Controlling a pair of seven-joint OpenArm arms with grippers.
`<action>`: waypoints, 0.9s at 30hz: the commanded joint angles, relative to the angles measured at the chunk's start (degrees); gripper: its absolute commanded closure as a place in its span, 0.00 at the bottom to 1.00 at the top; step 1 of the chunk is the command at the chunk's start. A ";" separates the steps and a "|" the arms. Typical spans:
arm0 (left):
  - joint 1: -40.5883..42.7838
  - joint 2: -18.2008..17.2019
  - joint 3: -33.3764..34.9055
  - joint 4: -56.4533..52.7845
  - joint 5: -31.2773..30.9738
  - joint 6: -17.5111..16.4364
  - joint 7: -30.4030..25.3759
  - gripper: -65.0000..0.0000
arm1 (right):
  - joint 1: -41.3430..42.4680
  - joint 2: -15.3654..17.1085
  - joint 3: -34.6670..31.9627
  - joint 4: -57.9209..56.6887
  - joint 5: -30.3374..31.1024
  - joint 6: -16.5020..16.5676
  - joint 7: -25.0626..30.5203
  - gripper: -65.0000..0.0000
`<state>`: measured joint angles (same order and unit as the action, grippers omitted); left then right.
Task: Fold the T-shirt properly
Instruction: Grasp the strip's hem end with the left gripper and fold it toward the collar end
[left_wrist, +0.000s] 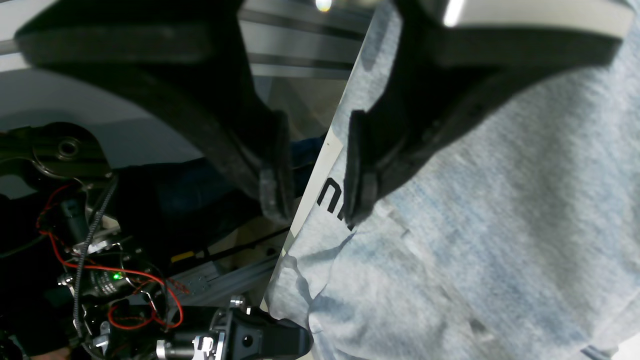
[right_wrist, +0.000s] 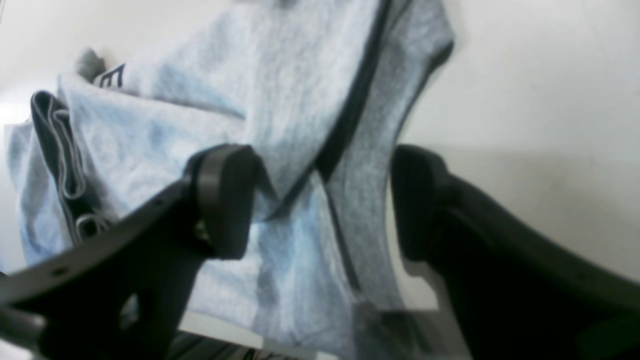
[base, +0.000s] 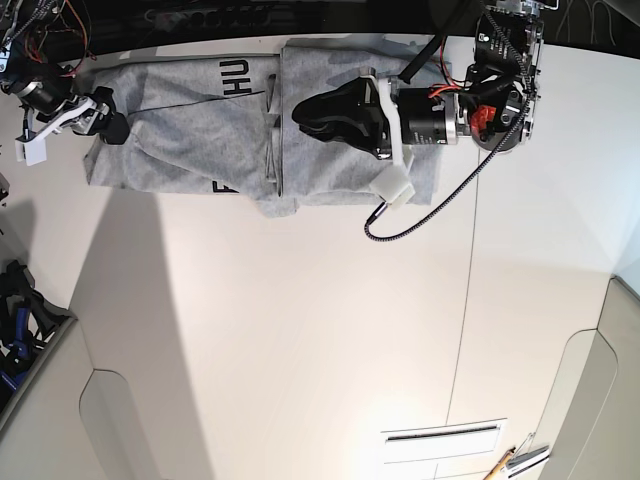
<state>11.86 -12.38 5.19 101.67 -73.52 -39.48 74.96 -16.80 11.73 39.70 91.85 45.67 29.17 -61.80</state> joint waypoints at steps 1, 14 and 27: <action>-0.44 -0.17 -0.09 1.03 -1.60 -0.52 -1.07 0.68 | 0.09 0.61 -0.07 0.57 0.85 0.26 0.00 0.35; -0.44 -0.20 -0.09 1.03 -1.60 -0.52 -1.46 0.68 | 0.13 0.13 -1.05 0.59 4.50 1.70 0.07 1.00; -0.42 -0.17 -15.47 1.03 1.97 -0.52 -1.49 0.91 | 3.41 0.15 -1.05 0.74 10.54 3.30 0.59 1.00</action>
<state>11.86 -12.29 -10.20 101.69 -70.02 -39.48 74.19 -13.72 10.98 38.44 91.70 54.83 31.94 -62.02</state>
